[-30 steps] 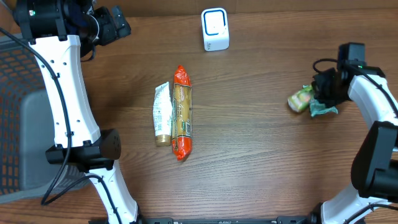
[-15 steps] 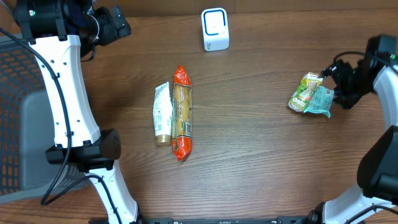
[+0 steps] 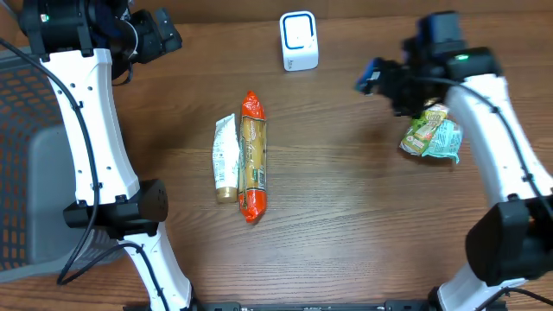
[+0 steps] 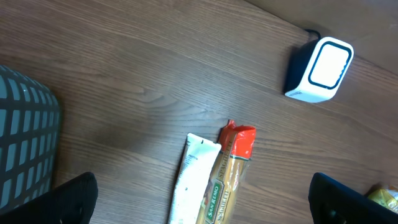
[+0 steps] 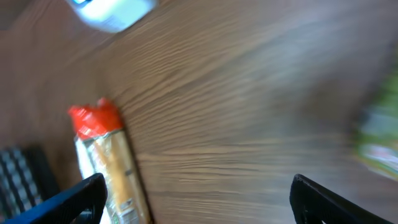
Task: Scan the item barcode
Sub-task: 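Reach the right gripper to the spaghetti pack and grasp it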
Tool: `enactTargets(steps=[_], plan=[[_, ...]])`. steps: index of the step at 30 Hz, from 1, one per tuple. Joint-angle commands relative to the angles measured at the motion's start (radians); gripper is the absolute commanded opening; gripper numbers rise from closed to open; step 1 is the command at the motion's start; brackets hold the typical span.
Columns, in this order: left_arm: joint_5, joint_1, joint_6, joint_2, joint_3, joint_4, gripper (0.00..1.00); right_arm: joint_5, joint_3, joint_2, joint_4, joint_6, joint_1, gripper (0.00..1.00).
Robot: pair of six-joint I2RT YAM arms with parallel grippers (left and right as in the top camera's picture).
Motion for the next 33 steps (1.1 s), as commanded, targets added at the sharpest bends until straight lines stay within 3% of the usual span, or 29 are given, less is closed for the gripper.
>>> enactTargets(steps=[1,9,17,24,33], plan=[[-0.007,-0.007,0.019,-0.026,0.002,-0.002,1.00,0.050,-0.045,-0.015,0.060,-0.015,0.129,0.95],[-0.006,-0.007,0.019,-0.026,0.002,-0.002,1.00,0.070,-0.113,0.042,0.233,-0.016,0.365,0.95],[-0.007,-0.006,0.019,-0.026,0.002,-0.002,1.00,0.093,-0.113,0.183,0.320,-0.014,0.510,0.93],[-0.007,-0.007,0.019,-0.026,0.002,-0.002,0.99,0.065,-0.113,0.307,0.362,0.015,0.555,0.91],[-0.007,-0.007,0.019,-0.026,0.002,-0.002,1.00,0.032,-0.113,0.330,0.406,0.015,0.577,0.89]])
